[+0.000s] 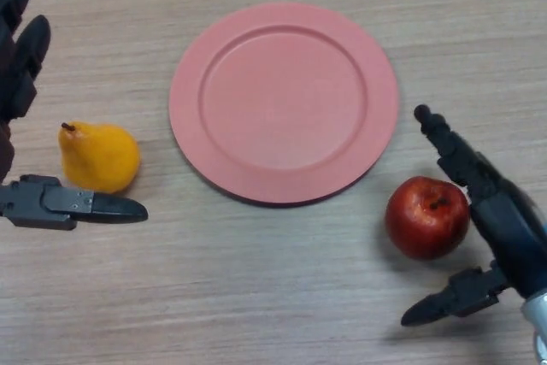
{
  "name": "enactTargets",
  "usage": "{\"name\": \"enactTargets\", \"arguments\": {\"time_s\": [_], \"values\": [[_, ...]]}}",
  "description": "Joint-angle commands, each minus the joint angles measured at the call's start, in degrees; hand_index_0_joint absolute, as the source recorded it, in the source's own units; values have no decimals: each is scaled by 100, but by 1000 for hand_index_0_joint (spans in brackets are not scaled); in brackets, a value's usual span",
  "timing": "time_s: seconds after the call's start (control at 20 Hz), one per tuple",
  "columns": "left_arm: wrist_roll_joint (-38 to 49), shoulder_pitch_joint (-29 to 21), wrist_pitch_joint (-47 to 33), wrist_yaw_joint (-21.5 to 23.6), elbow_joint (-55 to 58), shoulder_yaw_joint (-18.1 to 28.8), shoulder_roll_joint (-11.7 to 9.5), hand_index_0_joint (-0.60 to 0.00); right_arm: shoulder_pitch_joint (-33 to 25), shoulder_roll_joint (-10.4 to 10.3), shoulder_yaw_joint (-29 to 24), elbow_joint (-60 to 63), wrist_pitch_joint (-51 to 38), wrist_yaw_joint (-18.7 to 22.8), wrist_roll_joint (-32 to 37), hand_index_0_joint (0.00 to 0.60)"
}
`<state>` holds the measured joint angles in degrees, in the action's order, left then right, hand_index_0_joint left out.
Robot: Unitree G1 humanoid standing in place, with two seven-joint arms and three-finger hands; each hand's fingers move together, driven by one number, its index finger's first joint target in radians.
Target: Pick up the red apple and place it on the plate
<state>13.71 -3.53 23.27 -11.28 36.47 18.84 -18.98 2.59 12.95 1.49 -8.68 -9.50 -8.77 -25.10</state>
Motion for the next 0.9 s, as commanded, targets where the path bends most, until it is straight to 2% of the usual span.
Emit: {"name": "enactTargets", "arguments": {"time_s": [0.05, 0.1, 0.15, 0.2, 0.25, 0.4, 0.5, 0.6, 0.7, 0.75, 0.8, 0.85, 0.9], "values": [[5, -122, -869, 159, 270, 432, -242, 0, -200, 92, -94, -253, -746, 444, -72, 150], [16, -120, -867, 156, 265, 439, -241, 0, -207, 89, -92, -252, -713, 462, -60, 250], [52, -122, -865, 162, 248, 459, -246, 0, -180, 67, -68, -288, -610, 467, 49, 401], [92, -129, -848, 174, 239, 478, -254, 0, -146, 39, -44, -342, -485, 443, 194, 500], [120, -108, -748, 180, 319, 488, -271, 0, -33, -51, 55, -645, 131, 270, 704, 600], [81, -127, -704, 56, 329, 531, -295, 0, -113, 11, 118, -773, 424, 50, 681, 600], [100, -155, -687, 5, 308, 622, -382, 0, -205, 55, 56, -731, 413, -95, 636, 600], [187, -175, -673, 70, 330, 710, -375, 0, -450, 101, -91, -808, 583, -164, 520, 600], [230, -182, -609, 42, 347, 733, -417, 0, -915, 89, -165, -855, 1026, -77, 465, 600], [311, -245, -602, 114, 319, 735, -438, 0, -1390, 113, -122, -710, 1177, -16, 428, 600], [343, -272, -617, 164, 296, 737, -440, 0, -1613, 128, -90, -601, 1193, 19, 359, 600], [444, -341, -668, 330, 264, 750, -464, 0, -2085, 81, 7, -298, 1198, 104, 219, 600], [498, -367, -633, 392, 278, 757, -488, 0, -2290, 30, 45, -203, 1298, 127, 189, 600]]}}
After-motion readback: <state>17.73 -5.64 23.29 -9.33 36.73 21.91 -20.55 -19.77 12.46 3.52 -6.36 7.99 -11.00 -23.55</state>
